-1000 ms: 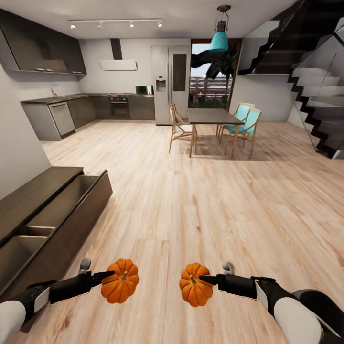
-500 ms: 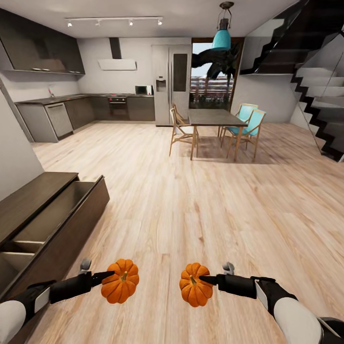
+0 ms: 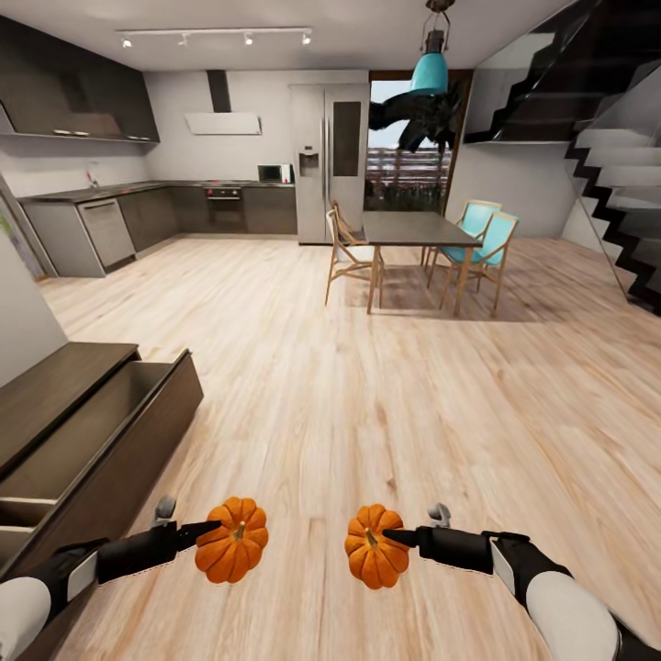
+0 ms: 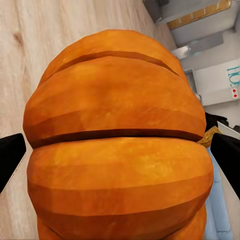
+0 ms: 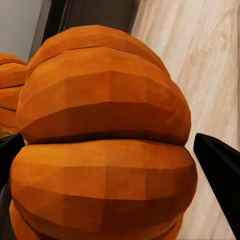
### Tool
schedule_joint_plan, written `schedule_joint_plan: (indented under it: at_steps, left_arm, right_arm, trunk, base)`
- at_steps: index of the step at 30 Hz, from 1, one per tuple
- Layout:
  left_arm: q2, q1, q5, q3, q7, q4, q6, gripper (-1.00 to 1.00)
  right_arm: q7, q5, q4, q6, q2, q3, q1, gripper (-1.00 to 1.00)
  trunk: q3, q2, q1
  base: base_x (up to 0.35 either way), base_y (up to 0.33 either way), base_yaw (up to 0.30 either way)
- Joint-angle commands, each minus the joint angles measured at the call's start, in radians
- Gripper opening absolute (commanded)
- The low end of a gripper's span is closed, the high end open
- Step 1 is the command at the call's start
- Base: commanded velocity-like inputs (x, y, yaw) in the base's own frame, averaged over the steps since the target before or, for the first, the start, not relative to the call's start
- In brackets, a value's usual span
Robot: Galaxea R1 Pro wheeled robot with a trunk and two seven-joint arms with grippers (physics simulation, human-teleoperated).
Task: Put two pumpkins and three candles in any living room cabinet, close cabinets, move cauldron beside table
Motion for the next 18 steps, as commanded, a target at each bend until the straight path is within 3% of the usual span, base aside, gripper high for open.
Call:
schedule_joint_plan:
  at_steps: [1,18]
  left_arm:
    - [0.0,0.0,0.001,0.012,0.0,0.0,0.0,-1.0]
    - [-0.002,0.0,0.001,0.012,0.0,0.0,0.0,-1.0]
  right_arm:
    - [0.0,-0.003,0.0,0.001,0.0,-0.005,0.0,-1.0]
    - [0.0,-0.005,0.0,0.0,-0.001,-0.005,0.0,-1.0]
  trunk:
    - [0.0,0.0,0.0]
    - [0.0,0.0,0.0]
  base:
    - [0.335,0.0,0.0]
    - [0.335,0.0,0.0]
